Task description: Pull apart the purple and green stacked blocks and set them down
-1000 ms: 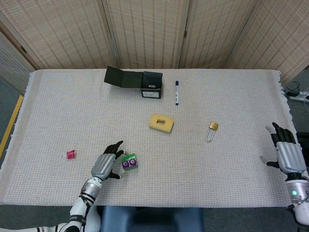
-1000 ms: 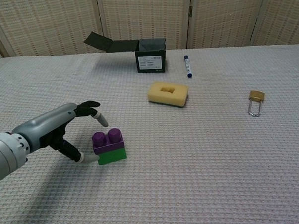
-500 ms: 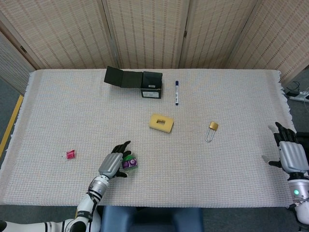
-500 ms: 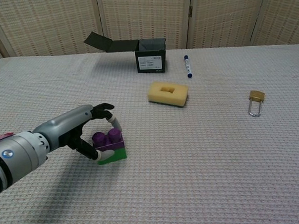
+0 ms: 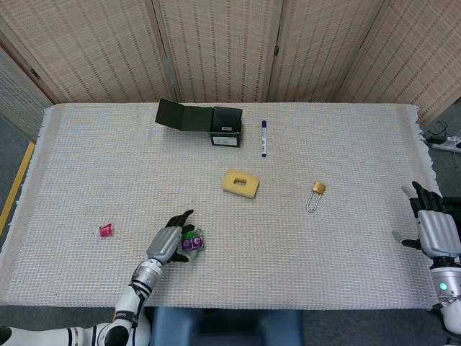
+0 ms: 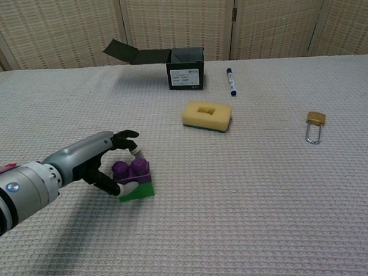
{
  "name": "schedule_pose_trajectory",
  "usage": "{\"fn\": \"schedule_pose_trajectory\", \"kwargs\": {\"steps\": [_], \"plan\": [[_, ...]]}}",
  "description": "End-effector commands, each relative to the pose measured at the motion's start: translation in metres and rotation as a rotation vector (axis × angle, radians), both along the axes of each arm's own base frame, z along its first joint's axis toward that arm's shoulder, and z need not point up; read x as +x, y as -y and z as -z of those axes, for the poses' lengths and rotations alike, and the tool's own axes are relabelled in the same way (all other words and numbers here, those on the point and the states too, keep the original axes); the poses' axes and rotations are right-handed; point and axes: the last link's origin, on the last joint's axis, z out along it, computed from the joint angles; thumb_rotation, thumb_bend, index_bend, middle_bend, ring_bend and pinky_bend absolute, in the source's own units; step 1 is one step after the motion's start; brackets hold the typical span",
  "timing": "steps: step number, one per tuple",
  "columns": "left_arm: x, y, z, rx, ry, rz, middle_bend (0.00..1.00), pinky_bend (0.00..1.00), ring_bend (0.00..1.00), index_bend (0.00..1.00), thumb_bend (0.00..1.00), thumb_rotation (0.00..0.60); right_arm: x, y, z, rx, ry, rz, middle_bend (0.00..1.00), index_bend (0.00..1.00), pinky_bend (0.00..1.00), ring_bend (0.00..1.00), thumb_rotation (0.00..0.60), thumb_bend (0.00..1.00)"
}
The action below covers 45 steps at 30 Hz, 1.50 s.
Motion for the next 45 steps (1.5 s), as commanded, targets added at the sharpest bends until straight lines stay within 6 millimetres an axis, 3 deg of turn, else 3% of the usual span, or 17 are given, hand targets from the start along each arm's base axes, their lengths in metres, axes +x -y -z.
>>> {"fn": "schedule_pose_trajectory", "kwargs": {"steps": [1, 9, 13, 16, 21, 26, 35, 45], "plan": [[-0.003, 0.001, -0.002, 0.003, -0.006, -0.001, 0.04, 0.00, 0.00, 0.51, 0.48, 0.600, 0.001, -0.001, 0.000, 0.000, -0.002, -0.004, 0.00, 0.00, 0.00, 0.00, 0.600, 0.27], [-0.013, 0.001, -0.006, 0.039, -0.020, 0.001, 0.10, 0.00, 0.00, 0.71, 0.68, 0.600, 0.004, -0.001, 0.005, 0.021, -0.004, -0.018, 0.00, 0.00, 0.00, 0.00, 0.600, 0.27], [-0.015, -0.001, -0.017, 0.083, 0.029, 0.010, 0.19, 0.00, 0.00, 0.86, 0.85, 0.600, 0.005, 0.003, 0.011, 0.044, 0.000, -0.022, 0.00, 0.00, 0.00, 0.00, 0.600, 0.27], [-0.014, 0.000, -0.024, 0.104, 0.089, -0.001, 0.21, 0.00, 0.00, 0.88, 0.89, 0.600, 0.010, 0.015, 0.019, 0.075, 0.033, -0.057, 0.00, 0.00, 0.00, 0.00, 0.600, 0.27], [-0.008, 0.000, -0.033, 0.119, 0.175, -0.018, 0.21, 0.00, 0.00, 0.88, 0.91, 0.600, 0.019, 0.044, 0.059, 0.244, 0.187, -0.131, 0.00, 0.00, 0.00, 0.00, 0.600, 0.27], [-0.003, -0.002, -0.037, 0.129, 0.187, -0.018, 0.21, 0.00, 0.00, 0.88, 0.92, 0.600, 0.052, 0.056, 0.092, 0.395, 0.508, -0.252, 0.00, 0.00, 0.00, 0.00, 0.600, 0.27], [0.017, -0.010, -0.050, 0.150, 0.206, 0.000, 0.21, 0.00, 0.00, 0.88, 0.93, 0.600, 0.109, 0.062, 0.104, 0.566, 0.820, -0.408, 0.00, 0.00, 0.00, 0.00, 0.600, 0.27], [0.041, -0.024, -0.067, 0.170, 0.202, 0.043, 0.22, 0.00, 0.00, 0.88, 0.93, 0.600, 0.145, 0.084, 0.129, 0.586, 0.971, -0.417, 0.00, 0.00, 0.00, 0.00, 0.600, 0.27]]}}
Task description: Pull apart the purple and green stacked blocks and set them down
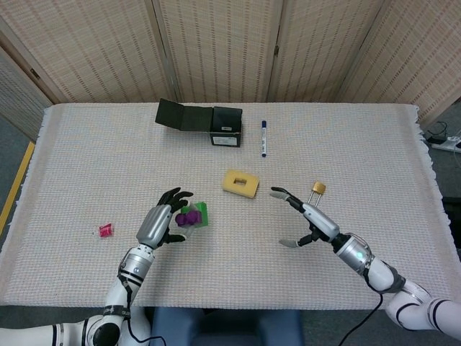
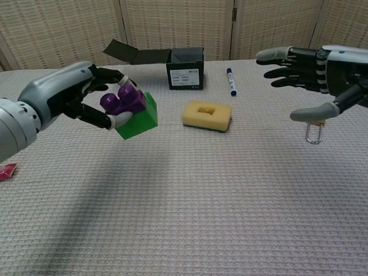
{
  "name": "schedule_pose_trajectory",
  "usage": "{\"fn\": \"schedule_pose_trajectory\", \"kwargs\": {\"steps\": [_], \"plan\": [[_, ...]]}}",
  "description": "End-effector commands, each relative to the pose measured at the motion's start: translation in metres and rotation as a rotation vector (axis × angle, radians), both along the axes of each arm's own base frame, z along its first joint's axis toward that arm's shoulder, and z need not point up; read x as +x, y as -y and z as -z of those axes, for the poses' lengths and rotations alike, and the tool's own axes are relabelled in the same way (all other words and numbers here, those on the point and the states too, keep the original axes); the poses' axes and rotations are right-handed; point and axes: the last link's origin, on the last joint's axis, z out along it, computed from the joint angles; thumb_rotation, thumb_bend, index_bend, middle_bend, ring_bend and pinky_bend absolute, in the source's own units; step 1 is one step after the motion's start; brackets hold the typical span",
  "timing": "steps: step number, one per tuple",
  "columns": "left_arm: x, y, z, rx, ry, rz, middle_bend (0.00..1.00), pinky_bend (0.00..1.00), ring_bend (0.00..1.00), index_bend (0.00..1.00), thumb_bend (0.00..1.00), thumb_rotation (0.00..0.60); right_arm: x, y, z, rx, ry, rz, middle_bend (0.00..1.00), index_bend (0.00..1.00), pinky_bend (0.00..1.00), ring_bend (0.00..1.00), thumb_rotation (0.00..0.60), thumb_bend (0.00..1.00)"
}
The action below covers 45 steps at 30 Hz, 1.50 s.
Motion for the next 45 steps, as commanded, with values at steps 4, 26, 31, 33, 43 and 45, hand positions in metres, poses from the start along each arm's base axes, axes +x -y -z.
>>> {"fn": "schedule_pose_trajectory", "kwargs": {"steps": [4, 26, 31, 33, 43, 45], "plan": [[0.007, -0.005, -0.011, -0.001, -0.004, 0.002, 0.22, 0.00, 0.00, 0.88, 0.93, 0.600, 0.010, 0.019, 0.025, 0.019, 0.075, 0.038, 0.00, 0.00, 0.00, 0.00, 0.600, 0.27], [0.003, -0.011, -0.025, 0.012, -0.047, -0.025, 0.22, 0.00, 0.00, 0.88, 0.93, 0.600, 0.056, 0.032, 0.121, 0.224, 0.326, 0.094, 0.00, 0.00, 0.00, 0.00, 0.600, 0.27], [0.004, -0.011, -0.029, 0.019, -0.049, -0.020, 0.22, 0.00, 0.00, 0.88, 0.93, 0.600, 0.066, 0.035, 0.127, 0.219, 0.317, 0.076, 0.00, 0.00, 0.00, 0.00, 0.600, 0.27], [0.006, -0.009, -0.030, 0.017, -0.052, -0.013, 0.22, 0.00, 0.00, 0.88, 0.93, 0.600, 0.069, 0.038, 0.127, 0.209, 0.326, 0.078, 0.00, 0.00, 0.00, 0.00, 0.600, 0.27], [0.014, -0.009, -0.022, 0.000, -0.031, 0.000, 0.22, 0.00, 0.00, 0.88, 0.93, 0.600, 0.096, 0.049, 0.142, 0.210, 0.347, 0.089, 0.00, 0.00, 0.00, 0.00, 0.600, 0.27], [0.015, -0.007, -0.021, -0.002, -0.026, 0.002, 0.22, 0.00, 0.00, 0.88, 0.93, 0.600, 0.101, 0.048, 0.144, 0.220, 0.353, 0.085, 0.00, 0.00, 0.00, 0.00, 0.600, 0.27]]}}
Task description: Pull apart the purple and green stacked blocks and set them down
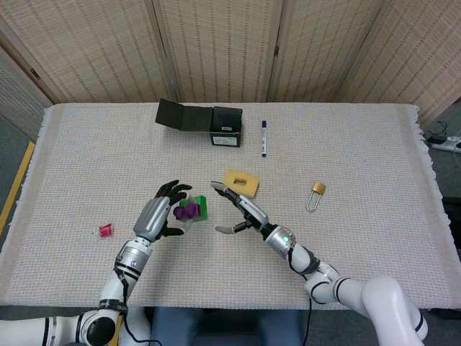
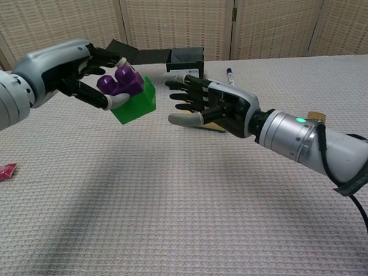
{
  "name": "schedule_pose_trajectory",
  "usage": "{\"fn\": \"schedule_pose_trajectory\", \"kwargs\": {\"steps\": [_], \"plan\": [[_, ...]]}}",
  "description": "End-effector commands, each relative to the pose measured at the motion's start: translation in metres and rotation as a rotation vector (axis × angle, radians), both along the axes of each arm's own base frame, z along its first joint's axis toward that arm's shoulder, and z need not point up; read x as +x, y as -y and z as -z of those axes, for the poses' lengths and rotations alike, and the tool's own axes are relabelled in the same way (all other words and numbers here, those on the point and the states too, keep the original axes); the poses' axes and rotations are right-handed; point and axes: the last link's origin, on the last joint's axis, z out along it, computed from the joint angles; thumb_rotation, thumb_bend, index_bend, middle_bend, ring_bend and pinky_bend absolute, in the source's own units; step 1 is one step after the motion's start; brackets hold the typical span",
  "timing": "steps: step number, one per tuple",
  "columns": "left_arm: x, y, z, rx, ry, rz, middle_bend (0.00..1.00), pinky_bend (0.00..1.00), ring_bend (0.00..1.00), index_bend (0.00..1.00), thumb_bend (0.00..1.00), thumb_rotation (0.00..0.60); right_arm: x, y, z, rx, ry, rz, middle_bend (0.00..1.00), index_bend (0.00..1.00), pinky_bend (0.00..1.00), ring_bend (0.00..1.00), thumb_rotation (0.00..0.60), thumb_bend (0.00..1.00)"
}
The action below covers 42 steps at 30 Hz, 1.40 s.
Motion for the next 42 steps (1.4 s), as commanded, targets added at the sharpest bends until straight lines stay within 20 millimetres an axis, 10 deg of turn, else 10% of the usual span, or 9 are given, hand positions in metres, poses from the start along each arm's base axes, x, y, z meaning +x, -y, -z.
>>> {"fn": "schedule_pose_trajectory", "kwargs": {"steps": [1, 16, 42], "plan": [[0.002, 0.002, 0.001, -0.002, 0.005, 0.003, 0.22, 0.00, 0.00, 0.88, 0.93, 0.600, 0.007, -0.001, 0.003, 0.011, 0.011, -0.005, 0.00, 0.00, 0.00, 0.00, 0.600, 0.27], [0.006, 0.004, 0.005, 0.003, 0.003, 0.024, 0.22, 0.00, 0.00, 0.88, 0.93, 0.600, 0.025, 0.001, 0.010, 0.043, 0.042, 0.000, 0.00, 0.05, 0.00, 0.00, 0.600, 0.27], [0.009, 0.006, 0.008, -0.030, 0.036, 0.011, 0.23, 0.00, 0.00, 0.88, 0.93, 0.600, 0.026, 0.007, 0.014, -0.034, 0.056, 0.068, 0.09, 0.75, 0.00, 0.08, 0.600, 0.27]]}}
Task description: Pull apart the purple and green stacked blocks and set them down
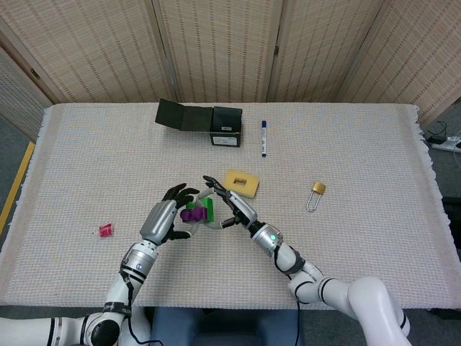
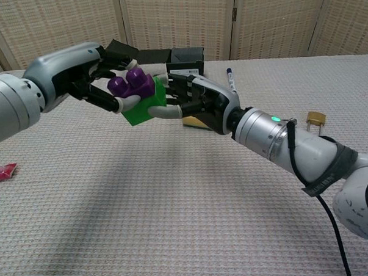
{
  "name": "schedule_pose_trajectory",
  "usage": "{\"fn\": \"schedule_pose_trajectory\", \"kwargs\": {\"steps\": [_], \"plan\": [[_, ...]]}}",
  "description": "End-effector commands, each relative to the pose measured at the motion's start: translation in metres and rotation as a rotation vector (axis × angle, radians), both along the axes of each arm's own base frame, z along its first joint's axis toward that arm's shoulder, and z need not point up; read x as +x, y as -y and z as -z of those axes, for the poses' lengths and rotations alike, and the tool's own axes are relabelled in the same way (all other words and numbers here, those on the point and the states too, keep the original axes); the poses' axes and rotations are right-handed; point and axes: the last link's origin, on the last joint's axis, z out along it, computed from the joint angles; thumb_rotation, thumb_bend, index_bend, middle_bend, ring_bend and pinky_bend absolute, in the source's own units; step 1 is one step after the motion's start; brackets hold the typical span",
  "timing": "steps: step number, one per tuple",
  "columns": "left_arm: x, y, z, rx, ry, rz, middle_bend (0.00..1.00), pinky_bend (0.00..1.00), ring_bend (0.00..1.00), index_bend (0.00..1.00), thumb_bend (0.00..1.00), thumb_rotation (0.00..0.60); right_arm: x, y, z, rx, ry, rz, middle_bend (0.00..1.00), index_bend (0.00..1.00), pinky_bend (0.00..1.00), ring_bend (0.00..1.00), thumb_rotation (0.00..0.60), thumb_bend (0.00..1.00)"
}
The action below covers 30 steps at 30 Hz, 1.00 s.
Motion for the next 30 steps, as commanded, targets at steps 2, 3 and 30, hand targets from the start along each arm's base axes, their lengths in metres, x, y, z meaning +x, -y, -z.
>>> {"fn": "schedule_pose_trajectory", "kwargs": {"steps": [2, 3, 30], "plan": [[0.000, -0.001, -0.002, 0.005, 0.004, -0.004, 0.23, 0.00, 0.00, 0.88, 0.93, 0.600, 0.000, 0.000, -0.001, -0.013, 0.004, 0.009, 0.13, 0.83, 0.00, 0.10, 0.600, 0.27], [-0.001, -0.001, -0.002, 0.006, 0.005, -0.005, 0.23, 0.00, 0.00, 0.88, 0.93, 0.600, 0.001, 0.000, -0.001, -0.017, 0.006, 0.011, 0.14, 0.86, 0.00, 0.11, 0.600, 0.27], [-0.010, -0.010, -0.011, 0.083, -0.019, 0.004, 0.24, 0.00, 0.00, 0.88, 0.93, 0.600, -0.027, 0.006, -0.017, -0.068, -0.023, 0.047, 0.21, 0.97, 0.00, 0.15, 0.600, 0.27]]}}
